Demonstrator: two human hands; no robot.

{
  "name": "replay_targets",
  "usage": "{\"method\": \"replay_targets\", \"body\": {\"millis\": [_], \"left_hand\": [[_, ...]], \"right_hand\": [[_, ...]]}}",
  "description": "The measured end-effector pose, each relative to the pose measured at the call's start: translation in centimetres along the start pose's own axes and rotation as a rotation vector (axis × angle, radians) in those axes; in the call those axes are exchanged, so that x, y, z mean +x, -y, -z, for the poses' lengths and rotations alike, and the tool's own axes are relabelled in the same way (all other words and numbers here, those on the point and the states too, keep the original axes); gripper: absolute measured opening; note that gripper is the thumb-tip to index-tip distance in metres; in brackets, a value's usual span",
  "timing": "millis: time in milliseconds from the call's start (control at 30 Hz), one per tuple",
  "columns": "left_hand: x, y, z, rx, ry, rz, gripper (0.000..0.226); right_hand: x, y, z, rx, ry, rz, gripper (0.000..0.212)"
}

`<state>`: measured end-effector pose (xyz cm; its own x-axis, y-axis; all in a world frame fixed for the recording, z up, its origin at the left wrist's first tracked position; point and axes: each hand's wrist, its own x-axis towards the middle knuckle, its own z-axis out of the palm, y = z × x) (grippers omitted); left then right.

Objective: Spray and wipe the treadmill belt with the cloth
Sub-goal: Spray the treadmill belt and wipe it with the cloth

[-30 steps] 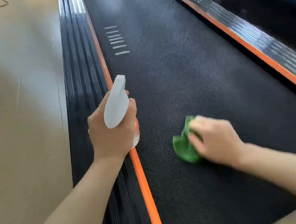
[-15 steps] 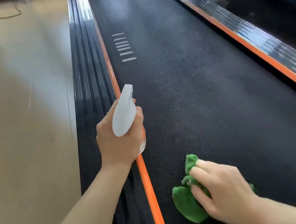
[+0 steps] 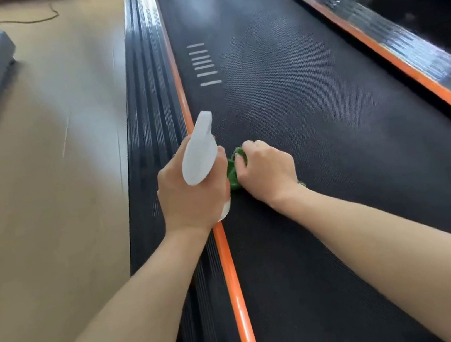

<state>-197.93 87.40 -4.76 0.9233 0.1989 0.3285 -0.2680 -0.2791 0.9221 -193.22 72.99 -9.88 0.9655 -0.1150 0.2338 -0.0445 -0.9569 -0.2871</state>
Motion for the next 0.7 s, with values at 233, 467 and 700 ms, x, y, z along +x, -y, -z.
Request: {"method": "replay_targets", "body": {"millis": [233, 467, 700], "left_hand": [[0.9, -0.6, 0.5, 0.057, 0.08, 0.129, 0.01], [8.5, 0.4, 5.2, 0.178, 0.426, 0.52, 0.045], [13.3, 3.2, 6.0, -0.025, 0.618, 0.634, 0.036]], "right_hand": [[-12.3, 0.6, 2.7, -0.002, -0.073, 0.05, 0.029], [-12.9, 2.9, 2.2, -0.144, -0.073, -0.163, 0.028], [-12.9, 4.3, 2.1, -0.256, -0.06, -0.33, 0.025]]}}
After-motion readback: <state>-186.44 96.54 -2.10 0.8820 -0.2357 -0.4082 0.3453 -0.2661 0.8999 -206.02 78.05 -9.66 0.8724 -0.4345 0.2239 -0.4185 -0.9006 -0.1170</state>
